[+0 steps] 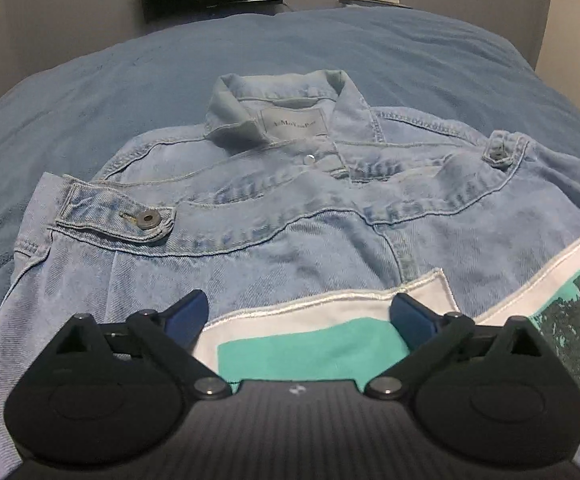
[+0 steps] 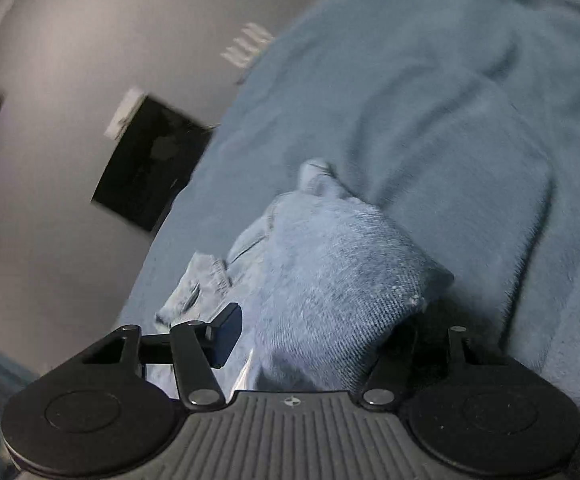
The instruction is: Fold large clothes
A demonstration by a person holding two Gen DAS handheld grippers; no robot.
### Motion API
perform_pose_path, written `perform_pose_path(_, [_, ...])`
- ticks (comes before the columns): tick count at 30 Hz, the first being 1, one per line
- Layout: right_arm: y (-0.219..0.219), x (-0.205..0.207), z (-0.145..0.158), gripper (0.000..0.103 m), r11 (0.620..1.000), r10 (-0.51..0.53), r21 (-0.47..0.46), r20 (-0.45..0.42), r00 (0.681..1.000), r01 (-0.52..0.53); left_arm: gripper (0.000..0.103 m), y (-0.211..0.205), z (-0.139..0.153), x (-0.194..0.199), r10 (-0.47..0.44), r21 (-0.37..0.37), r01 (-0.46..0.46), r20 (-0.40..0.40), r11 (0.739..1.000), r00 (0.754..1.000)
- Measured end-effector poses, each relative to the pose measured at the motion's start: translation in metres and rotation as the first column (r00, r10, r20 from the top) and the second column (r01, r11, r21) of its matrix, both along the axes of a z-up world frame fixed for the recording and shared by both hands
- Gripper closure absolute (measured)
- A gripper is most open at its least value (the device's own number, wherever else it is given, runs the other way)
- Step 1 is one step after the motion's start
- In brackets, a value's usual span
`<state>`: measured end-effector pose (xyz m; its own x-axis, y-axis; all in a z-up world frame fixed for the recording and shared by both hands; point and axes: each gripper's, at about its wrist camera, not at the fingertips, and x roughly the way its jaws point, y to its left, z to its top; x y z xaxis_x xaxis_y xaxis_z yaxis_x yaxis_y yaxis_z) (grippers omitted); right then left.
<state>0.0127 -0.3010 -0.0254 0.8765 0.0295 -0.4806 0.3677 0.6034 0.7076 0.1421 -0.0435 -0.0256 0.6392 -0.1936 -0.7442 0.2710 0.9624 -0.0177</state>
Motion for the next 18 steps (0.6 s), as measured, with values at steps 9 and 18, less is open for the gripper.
perform_pose_path(9, [-0.014, -0.001, -0.008, 0.045, 0.993, -0.056, 0.104, -0.019, 0.998, 0.058, 0.004, 0.013, 0.009, 0.005, 0.051, -0.001, -0.052, 0.067, 0.999, 0.996])
perform_pose_path(18, [0.001, 0.004, 0.019, 0.069, 0.996, 0.013, -0.083, -0.002, 1.0, -0.013, 0.004, 0.069, 0.036, -0.004, 0.105, -0.047, -0.103, 0.056, 0.994, 0.993])
